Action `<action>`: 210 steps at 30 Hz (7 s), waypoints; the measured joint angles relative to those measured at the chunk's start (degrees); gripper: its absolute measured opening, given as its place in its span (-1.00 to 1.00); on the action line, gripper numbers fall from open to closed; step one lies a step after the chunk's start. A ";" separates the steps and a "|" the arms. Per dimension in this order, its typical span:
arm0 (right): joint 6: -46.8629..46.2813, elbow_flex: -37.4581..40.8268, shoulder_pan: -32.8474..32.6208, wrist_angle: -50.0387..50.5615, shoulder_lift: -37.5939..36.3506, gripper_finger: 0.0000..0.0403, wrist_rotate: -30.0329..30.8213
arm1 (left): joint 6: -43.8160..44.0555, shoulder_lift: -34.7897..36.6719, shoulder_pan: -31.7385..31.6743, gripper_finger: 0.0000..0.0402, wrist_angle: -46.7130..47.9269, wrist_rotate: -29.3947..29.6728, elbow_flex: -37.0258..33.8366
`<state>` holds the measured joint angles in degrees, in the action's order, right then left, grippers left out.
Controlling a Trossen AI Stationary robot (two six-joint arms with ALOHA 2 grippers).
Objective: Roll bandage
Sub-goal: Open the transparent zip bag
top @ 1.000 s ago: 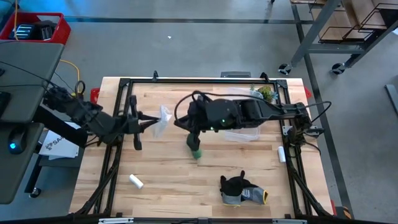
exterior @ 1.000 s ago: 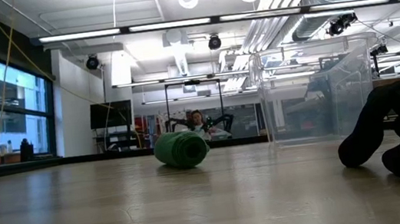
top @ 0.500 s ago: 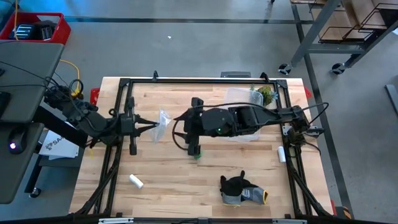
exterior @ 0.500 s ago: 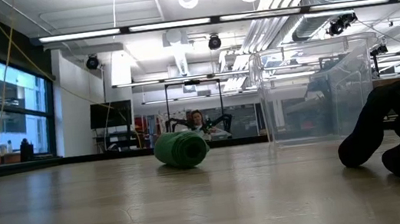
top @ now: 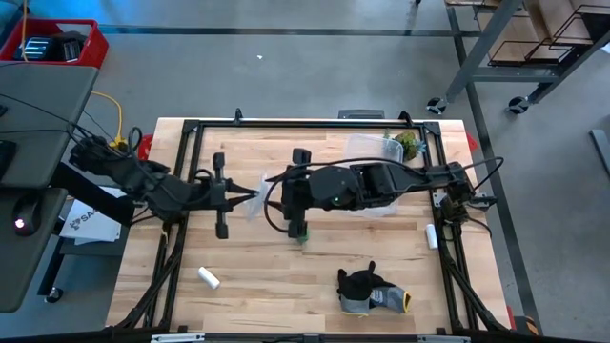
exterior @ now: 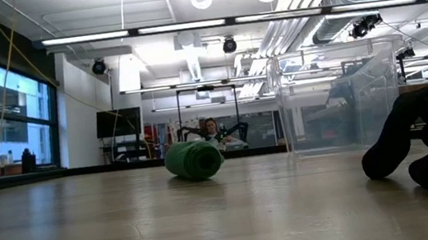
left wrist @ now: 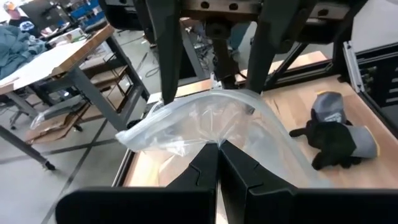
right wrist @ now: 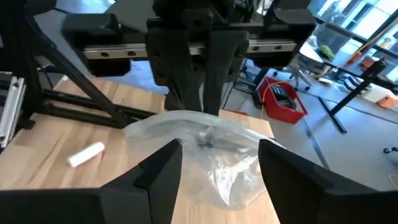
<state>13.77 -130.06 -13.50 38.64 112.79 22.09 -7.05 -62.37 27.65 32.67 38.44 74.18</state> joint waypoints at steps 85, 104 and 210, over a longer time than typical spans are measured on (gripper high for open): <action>-56.35 -3.45 1.07 7.59 1.90 -0.31 2.86 | -14.82 -1.71 6.07 -1.00 12.54 27.81 2.38; -90.74 3.50 3.33 -13.27 2.49 0.00 5.90 | -15.14 3.86 12.30 -1.00 12.91 35.82 2.42; 4.54 2.06 2.30 4.38 2.40 -0.69 7.61 | -5.42 -7.71 -9.34 -1.00 8.01 2.89 2.45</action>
<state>18.31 -128.00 -11.20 43.02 115.20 29.69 -12.46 -70.08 18.31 40.69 41.33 76.63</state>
